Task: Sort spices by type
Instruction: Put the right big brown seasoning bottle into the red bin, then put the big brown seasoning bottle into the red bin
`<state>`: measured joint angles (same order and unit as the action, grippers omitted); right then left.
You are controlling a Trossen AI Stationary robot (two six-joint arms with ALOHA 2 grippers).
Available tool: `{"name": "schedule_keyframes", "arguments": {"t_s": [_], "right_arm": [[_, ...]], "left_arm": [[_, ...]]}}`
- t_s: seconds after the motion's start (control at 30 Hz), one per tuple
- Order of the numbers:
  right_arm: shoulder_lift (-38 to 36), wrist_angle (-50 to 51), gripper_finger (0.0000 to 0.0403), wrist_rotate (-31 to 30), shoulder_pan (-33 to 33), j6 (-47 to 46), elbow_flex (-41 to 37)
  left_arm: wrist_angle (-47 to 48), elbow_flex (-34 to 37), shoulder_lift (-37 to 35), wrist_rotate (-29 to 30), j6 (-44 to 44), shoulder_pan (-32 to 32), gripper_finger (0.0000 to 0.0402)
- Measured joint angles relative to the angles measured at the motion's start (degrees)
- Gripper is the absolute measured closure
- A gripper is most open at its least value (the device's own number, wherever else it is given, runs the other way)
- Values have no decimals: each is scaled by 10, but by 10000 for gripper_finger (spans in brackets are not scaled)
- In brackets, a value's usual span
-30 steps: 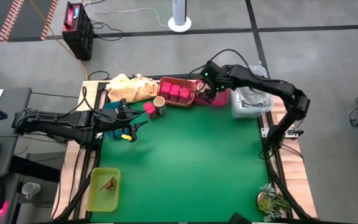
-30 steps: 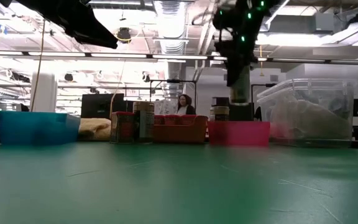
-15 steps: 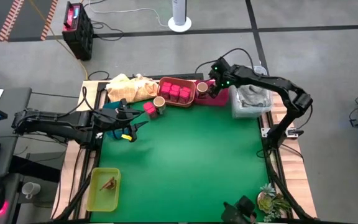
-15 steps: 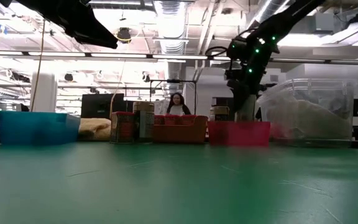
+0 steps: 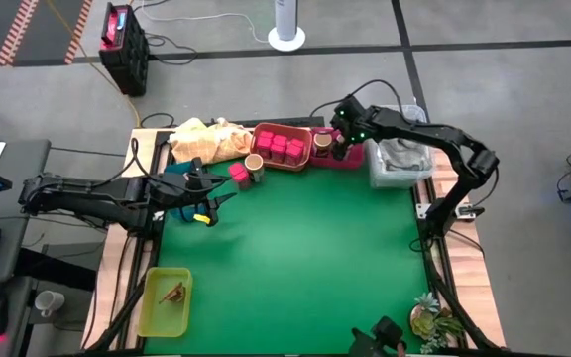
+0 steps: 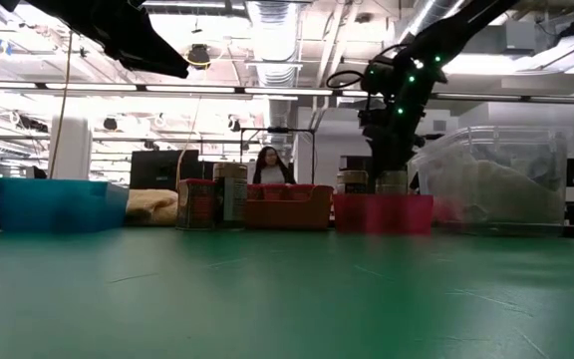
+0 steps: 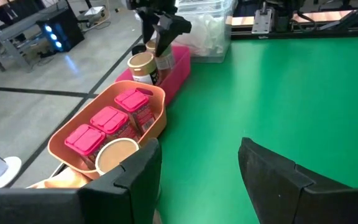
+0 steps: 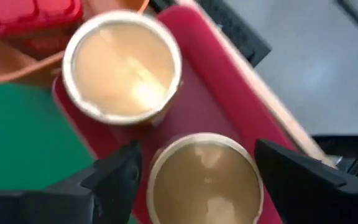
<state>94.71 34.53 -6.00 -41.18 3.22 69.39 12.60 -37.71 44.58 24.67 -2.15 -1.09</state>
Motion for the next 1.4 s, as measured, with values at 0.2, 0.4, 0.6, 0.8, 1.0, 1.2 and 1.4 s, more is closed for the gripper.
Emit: {"name": "schedule_keyframes", "arguments": {"t_s": [0.2,0.4,0.6,0.8,1.0,1.2,1.4], "right_arm": [[3,71,73,-12,12,1,82],[2,94,73,-23,61,9,166],[9,31,73,-23,164,32,175],[39,-25,73,-23,240,33,175],[95,-58,72,18,263,26,179],[176,-50,72,23,269,43,251],[251,-27,72,31,268,75,365]], "left_arm": [[2,0,0,0,-4,0,198],[26,0,0,0,-31,0,198],[26,0,0,0,-32,0,198],[25,0,0,0,-32,0,198],[3,0,0,10,-48,1,198],[-1,0,0,18,-59,1,198],[1,0,0,24,-62,1,198]]}}
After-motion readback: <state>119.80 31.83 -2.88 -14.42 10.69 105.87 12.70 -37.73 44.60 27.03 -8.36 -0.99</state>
